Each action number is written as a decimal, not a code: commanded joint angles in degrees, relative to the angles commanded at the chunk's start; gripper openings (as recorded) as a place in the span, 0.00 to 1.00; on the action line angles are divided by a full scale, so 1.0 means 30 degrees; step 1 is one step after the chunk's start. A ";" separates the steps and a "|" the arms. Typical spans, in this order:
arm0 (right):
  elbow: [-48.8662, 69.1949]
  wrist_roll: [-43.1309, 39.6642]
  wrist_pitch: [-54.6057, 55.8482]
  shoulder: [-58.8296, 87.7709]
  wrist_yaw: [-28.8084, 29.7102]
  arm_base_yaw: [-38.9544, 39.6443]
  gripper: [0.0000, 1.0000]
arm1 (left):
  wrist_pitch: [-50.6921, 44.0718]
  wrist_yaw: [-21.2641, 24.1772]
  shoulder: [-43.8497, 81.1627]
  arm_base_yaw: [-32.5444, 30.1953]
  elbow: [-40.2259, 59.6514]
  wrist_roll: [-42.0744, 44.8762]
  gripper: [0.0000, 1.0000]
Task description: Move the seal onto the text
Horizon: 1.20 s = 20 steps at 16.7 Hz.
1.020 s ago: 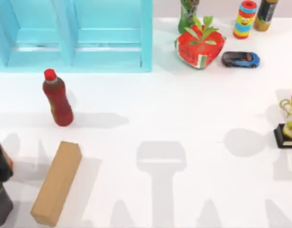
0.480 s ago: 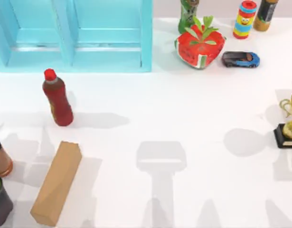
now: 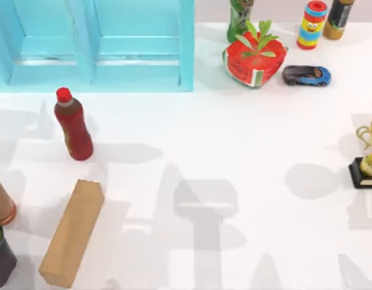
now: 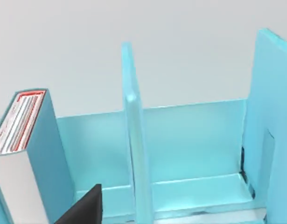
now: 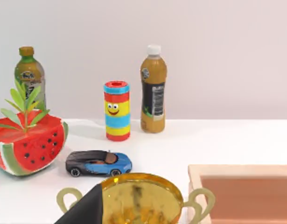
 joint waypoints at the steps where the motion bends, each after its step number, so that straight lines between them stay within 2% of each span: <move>1: 0.0000 0.0000 0.0000 0.0000 0.0000 0.0000 1.00 | 0.0625 0.0520 0.2173 0.0525 0.1013 0.0194 1.00; 5: 0.0000 0.0000 0.0000 0.0000 0.0000 0.0000 1.00 | 0.2825 0.2260 0.9975 0.2537 0.4605 0.0840 1.00; 9: 0.0000 0.0000 0.0000 0.0000 0.0000 0.0000 1.00 | 0.4305 0.3350 1.5110 0.4100 0.7003 0.1241 1.00; 12: 0.0000 0.0000 0.0000 0.0000 0.0000 0.0000 1.00 | 0.4818 0.3709 1.6832 0.4715 0.7793 0.1369 1.00; 20: 0.0000 0.0000 0.0000 0.0000 0.0000 0.0000 1.00 | 0.4600 0.3443 1.7188 0.4444 0.8397 0.1258 1.00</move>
